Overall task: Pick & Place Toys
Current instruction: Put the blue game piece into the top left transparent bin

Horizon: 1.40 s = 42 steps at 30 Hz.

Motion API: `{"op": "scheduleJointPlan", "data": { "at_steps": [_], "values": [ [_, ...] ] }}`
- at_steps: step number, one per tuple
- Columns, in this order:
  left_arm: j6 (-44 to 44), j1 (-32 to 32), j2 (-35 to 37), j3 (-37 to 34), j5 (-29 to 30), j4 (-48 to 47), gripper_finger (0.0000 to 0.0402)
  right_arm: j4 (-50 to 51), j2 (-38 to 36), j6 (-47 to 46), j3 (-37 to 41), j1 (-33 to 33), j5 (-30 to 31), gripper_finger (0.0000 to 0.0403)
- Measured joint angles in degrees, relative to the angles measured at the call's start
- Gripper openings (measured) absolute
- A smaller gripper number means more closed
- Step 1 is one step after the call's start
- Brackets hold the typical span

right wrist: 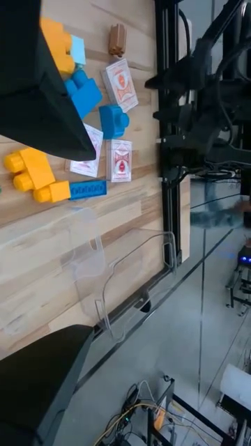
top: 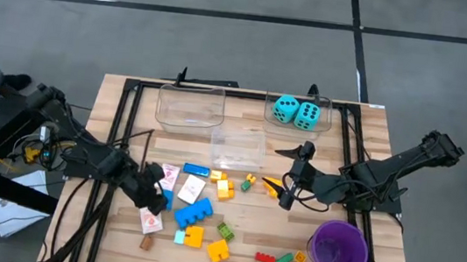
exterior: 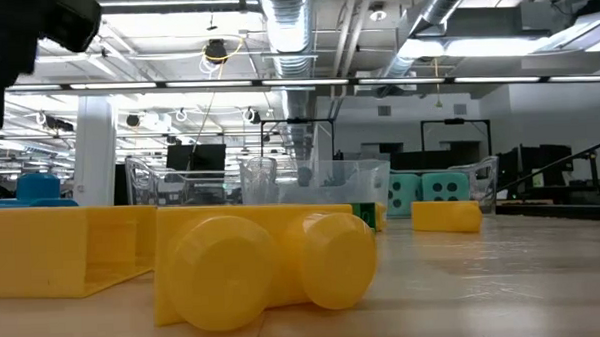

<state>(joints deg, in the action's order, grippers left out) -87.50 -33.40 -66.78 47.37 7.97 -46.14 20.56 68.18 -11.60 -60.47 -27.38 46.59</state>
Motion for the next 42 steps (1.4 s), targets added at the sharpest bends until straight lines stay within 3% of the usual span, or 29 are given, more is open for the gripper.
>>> {"op": "scheduleJointPlan", "data": {
  "at_steps": [11,17,28,42],
  "values": [
    [-1.04,0.31,-11.15,0.0,1.26,1.67,0.0374,0.59,0.02,0.02,0.0,0.0,-0.03,0.0395],
    [-1.25,0.71,-13.0,0.0,4.51,2.59,0.0368,0.57,0.02,0.02,0.0,0.0,-0.04,0.0395],
    [0.52,3.33,-16.51,0.0,3.67,2.52,0.028,1.7,0.04,0.04,0.0,0.0,-0.09,0.0395],
    [1.6,3.33,-16.62,0.0,4.28,2.65,0.0204,1.68,0.04,0.04,0.0,0.0,-0.09,0.0395]
  ]
}}
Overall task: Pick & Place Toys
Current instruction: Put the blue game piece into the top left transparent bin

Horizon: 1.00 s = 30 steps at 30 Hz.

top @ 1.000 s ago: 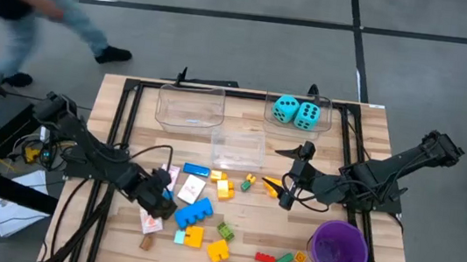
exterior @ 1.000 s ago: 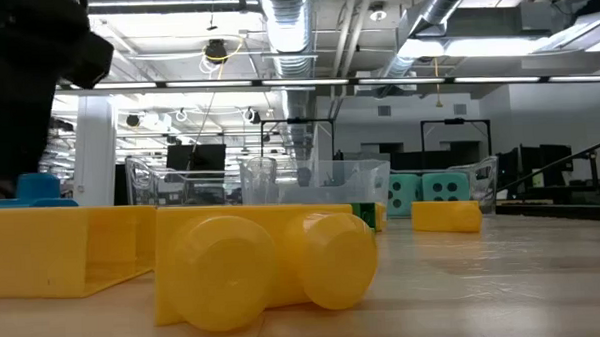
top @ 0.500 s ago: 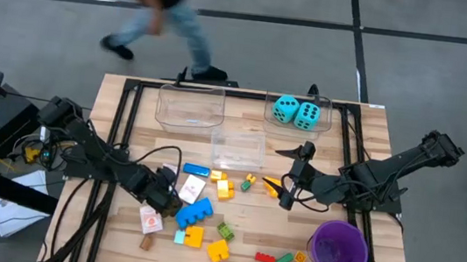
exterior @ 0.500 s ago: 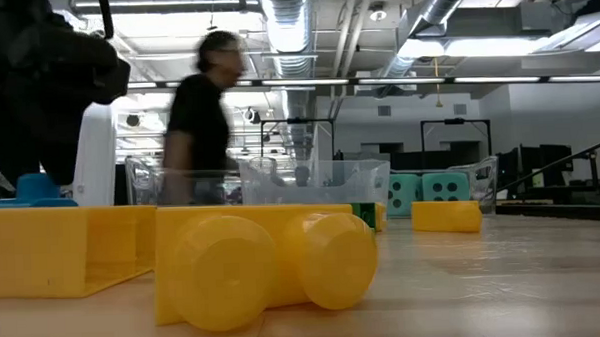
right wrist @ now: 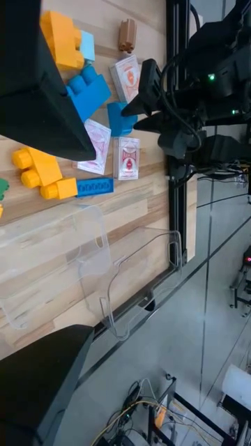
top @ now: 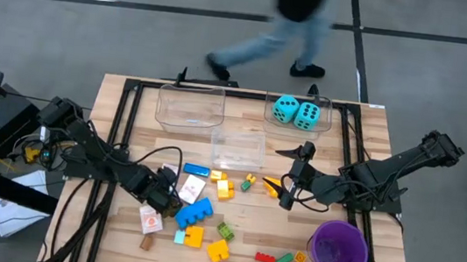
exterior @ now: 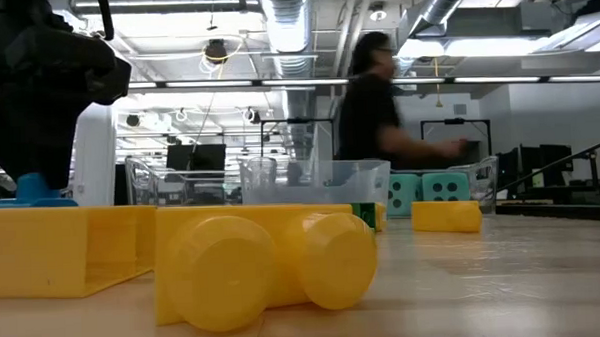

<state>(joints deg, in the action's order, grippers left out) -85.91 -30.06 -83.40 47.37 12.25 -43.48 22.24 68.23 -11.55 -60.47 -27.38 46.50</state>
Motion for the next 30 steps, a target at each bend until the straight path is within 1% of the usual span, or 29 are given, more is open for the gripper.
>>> {"op": "scheduleJointPlan", "data": {
  "at_steps": [9,12,18,22,27,30],
  "values": [
    [0.61,-0.02,0.14,-0.92,0.29,1.18,0.0131,0.0,0.0,0.0,0.0,0.0,0.0,0.0395],
    [1.26,-0.06,0.26,-1.27,0.42,1.46,0.0115,0.0,0.0,0.0,0.0,0.0,0.01,0.0395],
    [2.17,-0.05,1.07,-1.53,0.4,1.61,0.0114,0.0,0.0,-0.01,0.0,0.0,0.0,0.0395],
    [3.21,-0.04,3.74,-1.64,1.36,1.92,0.011,0.0,0.0,0.0,0.0,0.0,0.02,0.0395],
    [6.19,-0.04,9.72,-1.64,5.34,4.17,0.0108,-0.02,0.0,0.0,0.0,0.0,0.02,0.0395],
    [8.81,0.0,14.53,-1.62,10.0,5.21,0.0108,-0.05,0.0,0.0,0.0,0.0,0.04,0.0395]
  ]
}}
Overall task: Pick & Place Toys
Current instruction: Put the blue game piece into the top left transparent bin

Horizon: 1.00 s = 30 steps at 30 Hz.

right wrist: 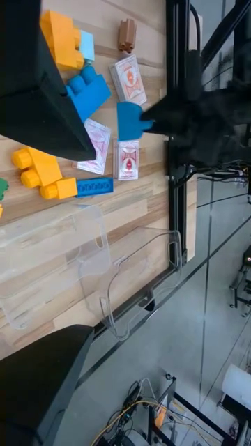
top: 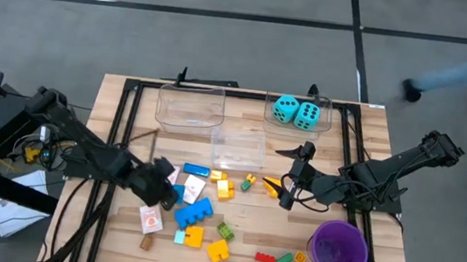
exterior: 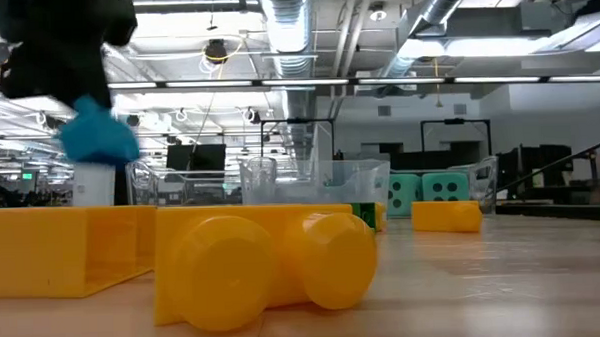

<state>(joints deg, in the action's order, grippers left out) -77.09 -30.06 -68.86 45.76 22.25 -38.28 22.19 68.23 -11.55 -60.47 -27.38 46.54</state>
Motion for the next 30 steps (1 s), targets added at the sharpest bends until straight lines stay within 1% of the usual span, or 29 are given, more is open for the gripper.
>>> {"op": "scheduleJointPlan", "data": {
  "at_steps": [2,5,8,11,17,21,23,26,30],
  "values": [
    [2.22,0.55,3.22,0.02,4.08,-0.12,0.0108,-0.02,0.0,0.0,0.0,0.0,0.09,0.0395],
    [7.5,3.42,7.39,0.07,9.16,-0.23,0.0108,-0.25,0.0,0.02,0.0,0.07,0.18,0.0395],
    [14.86,9.21,10.43,0.09,11.21,-0.15,0.0108,-0.41,0.0,0.11,0.0,0.14,0.88,0.0395],
    [22.48,17.68,11.98,0.09,11.15,0.06,0.0108,-0.47,0.0,0.43,0.0,0.27,1.98,0.0395],
    [37.58,39.7,12.2,0.09,0.0,4.82,0.0108,-1.72,-0.02,2.4,0.02,1.69,1.99,0.0395],
    [45.57,54.88,11.29,0.09,-7.8,6.47,0.0108,-1.68,-0.02,2.56,0.02,2.82,1.76,0.0395],
    [48.88,61.3,9.89,0.13,-11.26,6.84,0.0108,-1.63,-0.02,2.56,0.02,3.24,1.58,0.0395],
    [51.99,68.43,6.98,0.13,-15.5,7.29,0.0107,-1.56,-0.02,2.58,0.02,3.56,1.55,0.0395],
    [55.39,72.83,2.47,0.13,-18.26,10.49,0.0109,-1.54,-0.02,2.73,0.02,3.56,1.55,0.0395]
  ]
}}
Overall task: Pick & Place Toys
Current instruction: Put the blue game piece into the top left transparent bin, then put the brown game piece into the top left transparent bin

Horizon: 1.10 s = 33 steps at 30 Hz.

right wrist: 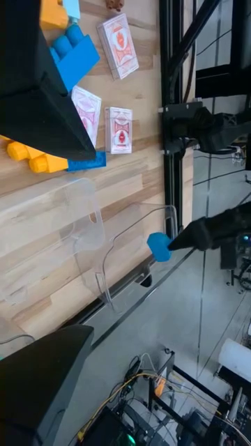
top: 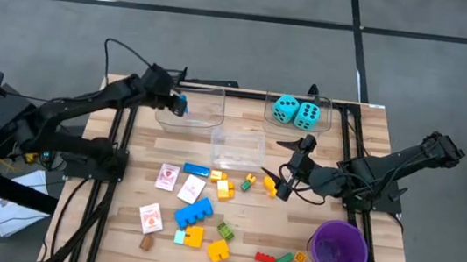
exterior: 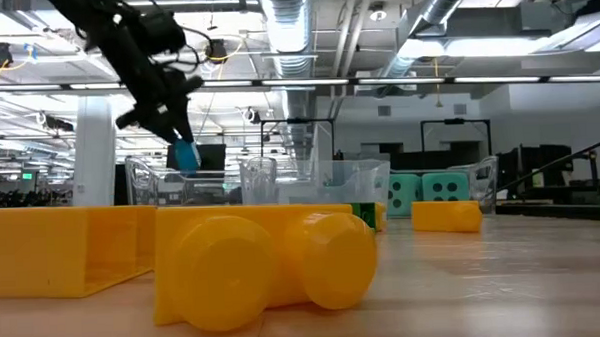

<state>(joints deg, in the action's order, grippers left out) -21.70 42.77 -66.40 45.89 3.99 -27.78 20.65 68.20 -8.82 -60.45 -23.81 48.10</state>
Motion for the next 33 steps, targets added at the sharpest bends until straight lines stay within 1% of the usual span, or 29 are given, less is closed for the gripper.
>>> {"op": "scheduleJointPlan", "data": {
  "at_steps": [5,7,10,17,23,28,33],
  "values": [
    [3.55,1.9,-5.38,0.0,-0.12,0.61,0.0109,-0.11,0.0,0.03,0.0,0.0,-0.02,0.0395],
    [3.83,2.43,-6.7,0.0,1.18,0.67,0.0109,-0.11,0.0,0.03,0.0,-0.01,-0.01,0.0395],
    [4.87,3.13,-7.05,0.0,3.67,1.1,0.011,-0.09,0.0,0.03,0.0,-0.02,-0.02,0.0395],
    [5.19,3.56,-6.01,0.0,4.54,0.4,0.0113,-0.07,0.0,0.03,0.0,-0.02,-0.04,0.0395],
    [5.19,3.56,-4.67,0.0,5.09,0.34,0.0146,-0.03,0.0,-0.15,0.0,-0.04,-0.07,0.0395],
    [5.21,3.56,-3.55,0.0,8.35,0.32,0.0171,0.06,0.0,-0.15,0.0,-0.04,-0.13,0.0395],
    [5.19,3.37,-2.31,0.0,8.81,0.36,0.0189,0.1,0.0,-0.15,0.0,-0.04,-0.13,0.0395]
  ]
}}
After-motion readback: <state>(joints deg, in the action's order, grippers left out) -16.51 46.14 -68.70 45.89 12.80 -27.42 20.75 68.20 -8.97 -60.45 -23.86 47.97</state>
